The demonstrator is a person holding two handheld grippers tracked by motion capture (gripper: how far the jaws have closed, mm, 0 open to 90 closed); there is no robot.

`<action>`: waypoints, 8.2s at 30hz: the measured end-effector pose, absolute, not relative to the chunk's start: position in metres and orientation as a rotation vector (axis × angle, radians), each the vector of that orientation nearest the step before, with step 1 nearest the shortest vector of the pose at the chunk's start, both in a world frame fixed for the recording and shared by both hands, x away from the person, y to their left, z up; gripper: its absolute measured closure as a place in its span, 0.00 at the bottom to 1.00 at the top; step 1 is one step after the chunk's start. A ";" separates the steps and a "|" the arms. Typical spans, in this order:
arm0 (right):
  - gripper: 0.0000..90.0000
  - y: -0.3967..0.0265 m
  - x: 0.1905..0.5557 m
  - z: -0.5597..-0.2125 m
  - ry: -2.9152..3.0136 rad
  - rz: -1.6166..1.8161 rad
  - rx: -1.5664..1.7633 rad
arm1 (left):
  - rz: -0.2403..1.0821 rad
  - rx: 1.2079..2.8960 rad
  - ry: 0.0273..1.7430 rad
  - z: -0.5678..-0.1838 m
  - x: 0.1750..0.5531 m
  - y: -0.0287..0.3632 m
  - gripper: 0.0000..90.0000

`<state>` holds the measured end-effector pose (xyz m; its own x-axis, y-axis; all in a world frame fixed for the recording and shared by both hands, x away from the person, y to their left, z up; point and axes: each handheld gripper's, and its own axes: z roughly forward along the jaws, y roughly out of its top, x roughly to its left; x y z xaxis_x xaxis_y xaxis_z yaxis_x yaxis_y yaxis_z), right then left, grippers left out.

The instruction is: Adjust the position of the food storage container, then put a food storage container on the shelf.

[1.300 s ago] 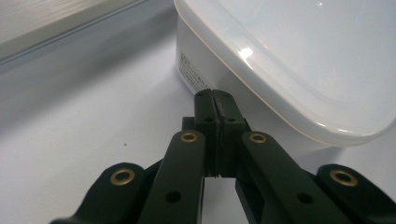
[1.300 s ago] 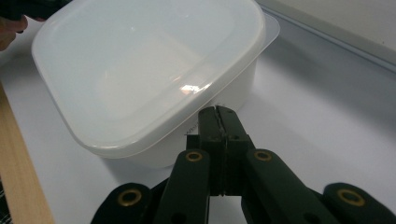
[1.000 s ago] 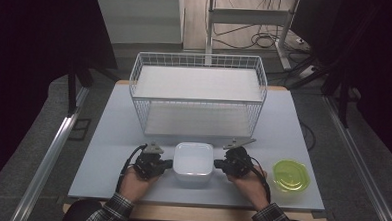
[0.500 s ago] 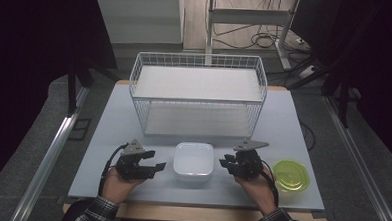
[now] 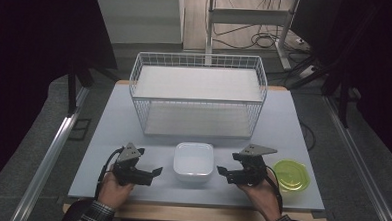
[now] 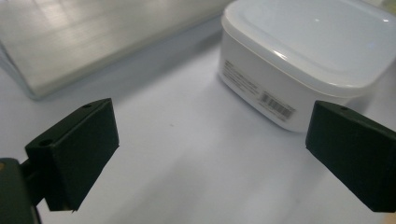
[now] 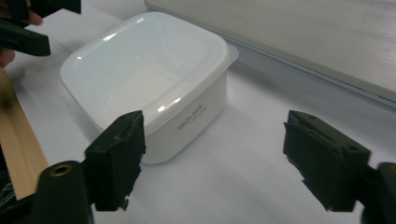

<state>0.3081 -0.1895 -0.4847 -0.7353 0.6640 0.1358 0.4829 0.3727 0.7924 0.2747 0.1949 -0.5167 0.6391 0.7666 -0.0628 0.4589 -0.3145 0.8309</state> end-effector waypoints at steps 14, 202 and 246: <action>0.08 -0.184 0.312 -0.490 2.445 1.294 0.976 | 0.319 1.983 0.985 -0.512 0.276 0.184 0.01; 0.84 -0.138 0.371 -0.323 2.175 1.616 1.188 | 0.257 1.665 0.983 -0.342 0.347 0.172 0.80; 0.56 -0.118 0.442 -0.309 2.149 1.566 1.237 | 0.311 1.708 0.988 -0.322 0.419 0.165 0.53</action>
<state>0.4421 -0.1177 -0.3085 -0.6261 0.7223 0.2937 0.5010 0.0841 0.8613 0.4194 0.1647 -0.3217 0.6197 0.7398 -0.2620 0.4562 -0.0679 0.8873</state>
